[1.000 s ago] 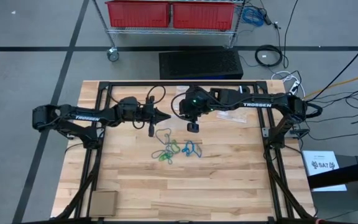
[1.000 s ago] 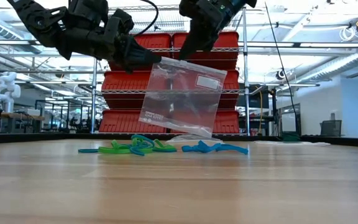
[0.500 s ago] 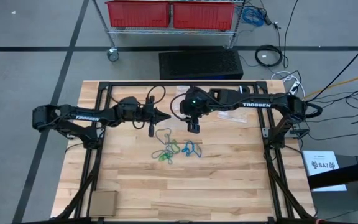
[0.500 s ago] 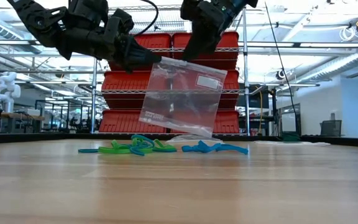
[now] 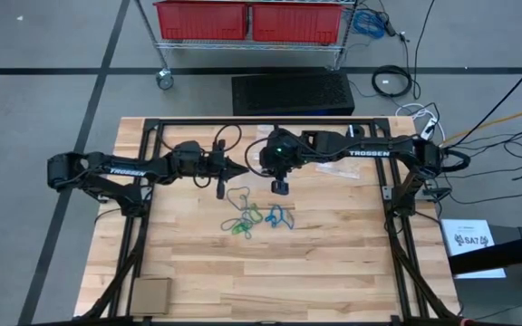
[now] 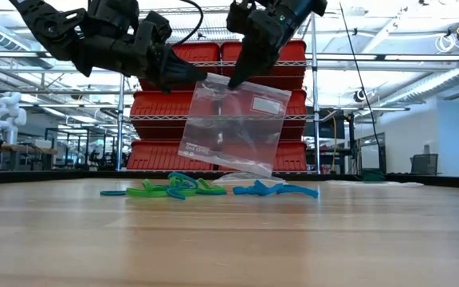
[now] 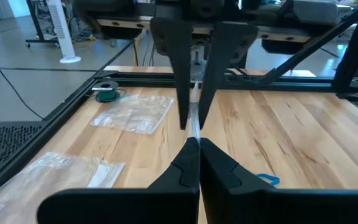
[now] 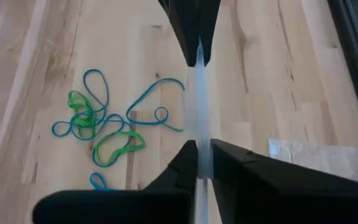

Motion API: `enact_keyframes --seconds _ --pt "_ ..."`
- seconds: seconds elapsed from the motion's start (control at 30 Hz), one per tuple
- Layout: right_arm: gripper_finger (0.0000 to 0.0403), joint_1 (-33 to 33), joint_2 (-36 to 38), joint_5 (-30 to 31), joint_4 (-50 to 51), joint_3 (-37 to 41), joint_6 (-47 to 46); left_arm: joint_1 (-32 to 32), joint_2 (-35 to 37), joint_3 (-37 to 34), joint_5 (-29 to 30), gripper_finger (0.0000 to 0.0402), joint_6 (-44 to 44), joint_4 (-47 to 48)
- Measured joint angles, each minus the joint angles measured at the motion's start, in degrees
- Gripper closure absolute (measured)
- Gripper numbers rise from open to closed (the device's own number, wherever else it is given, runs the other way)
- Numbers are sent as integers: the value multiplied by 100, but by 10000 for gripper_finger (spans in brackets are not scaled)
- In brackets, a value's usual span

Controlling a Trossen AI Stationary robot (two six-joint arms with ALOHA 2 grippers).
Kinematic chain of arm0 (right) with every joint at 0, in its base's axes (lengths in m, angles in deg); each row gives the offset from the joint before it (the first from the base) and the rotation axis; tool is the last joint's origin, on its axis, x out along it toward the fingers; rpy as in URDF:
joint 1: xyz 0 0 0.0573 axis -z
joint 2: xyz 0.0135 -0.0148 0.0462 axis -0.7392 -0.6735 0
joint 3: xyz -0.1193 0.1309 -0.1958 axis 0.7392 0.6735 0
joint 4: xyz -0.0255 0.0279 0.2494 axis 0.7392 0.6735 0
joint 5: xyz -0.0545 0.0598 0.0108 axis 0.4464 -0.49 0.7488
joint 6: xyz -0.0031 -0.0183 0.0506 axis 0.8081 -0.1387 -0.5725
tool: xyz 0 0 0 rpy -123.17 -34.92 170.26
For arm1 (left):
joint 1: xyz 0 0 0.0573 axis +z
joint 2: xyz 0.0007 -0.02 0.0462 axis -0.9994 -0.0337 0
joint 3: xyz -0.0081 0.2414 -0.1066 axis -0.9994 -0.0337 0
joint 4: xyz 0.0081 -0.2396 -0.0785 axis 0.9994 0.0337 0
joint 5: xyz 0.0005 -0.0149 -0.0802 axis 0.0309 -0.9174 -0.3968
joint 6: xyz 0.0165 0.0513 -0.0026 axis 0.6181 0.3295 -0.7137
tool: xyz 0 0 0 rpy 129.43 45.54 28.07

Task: Sort rubber bands
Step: Open the left zip lock bag

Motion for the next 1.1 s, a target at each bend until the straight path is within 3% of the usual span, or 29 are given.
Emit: enact_keyframes --seconds 0.93,1.1 --pt "388 -2 116 258 1912 -4 -326 -4 579 -2 242 401 4 701" --pt "352 -1 155 352 2142 22 -323 1 592 -2 282 401 1 695"
